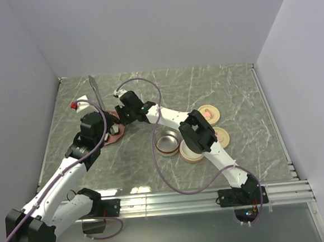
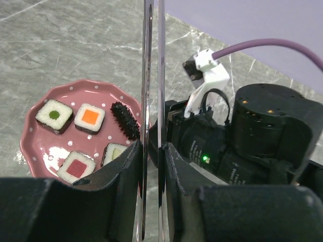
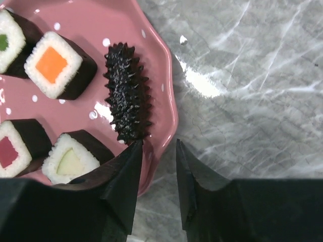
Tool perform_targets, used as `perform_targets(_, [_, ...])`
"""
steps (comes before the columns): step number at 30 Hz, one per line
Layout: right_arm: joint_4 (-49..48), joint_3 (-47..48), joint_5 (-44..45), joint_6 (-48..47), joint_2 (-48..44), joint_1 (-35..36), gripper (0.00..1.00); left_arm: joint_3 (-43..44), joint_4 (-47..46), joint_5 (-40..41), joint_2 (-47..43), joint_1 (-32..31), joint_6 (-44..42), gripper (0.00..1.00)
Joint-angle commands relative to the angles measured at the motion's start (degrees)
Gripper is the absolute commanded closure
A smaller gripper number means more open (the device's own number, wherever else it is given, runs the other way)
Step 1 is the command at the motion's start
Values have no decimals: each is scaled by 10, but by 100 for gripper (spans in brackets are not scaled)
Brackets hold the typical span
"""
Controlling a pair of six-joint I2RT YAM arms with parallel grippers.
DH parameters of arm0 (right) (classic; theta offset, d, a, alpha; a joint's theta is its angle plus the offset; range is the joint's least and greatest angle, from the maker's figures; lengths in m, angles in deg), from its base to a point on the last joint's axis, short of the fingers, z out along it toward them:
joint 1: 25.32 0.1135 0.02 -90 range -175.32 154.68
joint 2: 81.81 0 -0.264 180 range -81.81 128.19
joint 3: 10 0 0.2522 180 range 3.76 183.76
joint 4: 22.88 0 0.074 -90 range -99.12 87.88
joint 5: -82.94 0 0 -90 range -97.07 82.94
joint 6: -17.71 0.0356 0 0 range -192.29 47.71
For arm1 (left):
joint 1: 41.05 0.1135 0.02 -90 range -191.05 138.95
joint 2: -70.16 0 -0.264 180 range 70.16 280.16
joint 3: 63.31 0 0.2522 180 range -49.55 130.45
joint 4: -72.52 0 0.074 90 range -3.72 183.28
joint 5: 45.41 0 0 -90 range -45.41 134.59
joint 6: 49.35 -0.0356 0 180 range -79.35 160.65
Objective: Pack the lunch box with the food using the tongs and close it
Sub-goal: Move the plate
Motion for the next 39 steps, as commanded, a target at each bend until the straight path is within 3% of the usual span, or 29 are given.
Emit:
perform_targets(1, [30, 27, 24, -5, 11, 7, 61, -4, -30, -6, -31, 3, -6, 71])
perform_targets(5, [47, 40, 31, -12, 16, 6, 66, -5, -26, -5, -41, 4, -6, 71])
perform_targets(9, [61, 55, 21, -15, 20, 6, 96, -4, -24, -7, -41, 4, -7, 71])
perform_targets(10, [62, 57, 19, -14, 22, 6, 100, -4, -24, -7, -39, 4, -7, 71])
perform_targets(17, [69, 69, 55, 9, 20, 0, 100, -3, -27, -9, -29, 5, -8, 71])
perform_targets(31, [94, 72, 55, 118, 10, -80, 100, -1, -35, -24, 3, 7, -14, 71])
perform_targets(39, [104, 80, 55, 130, 7, -126, 100, -7, -71, -39, 22, 7, -21, 71])
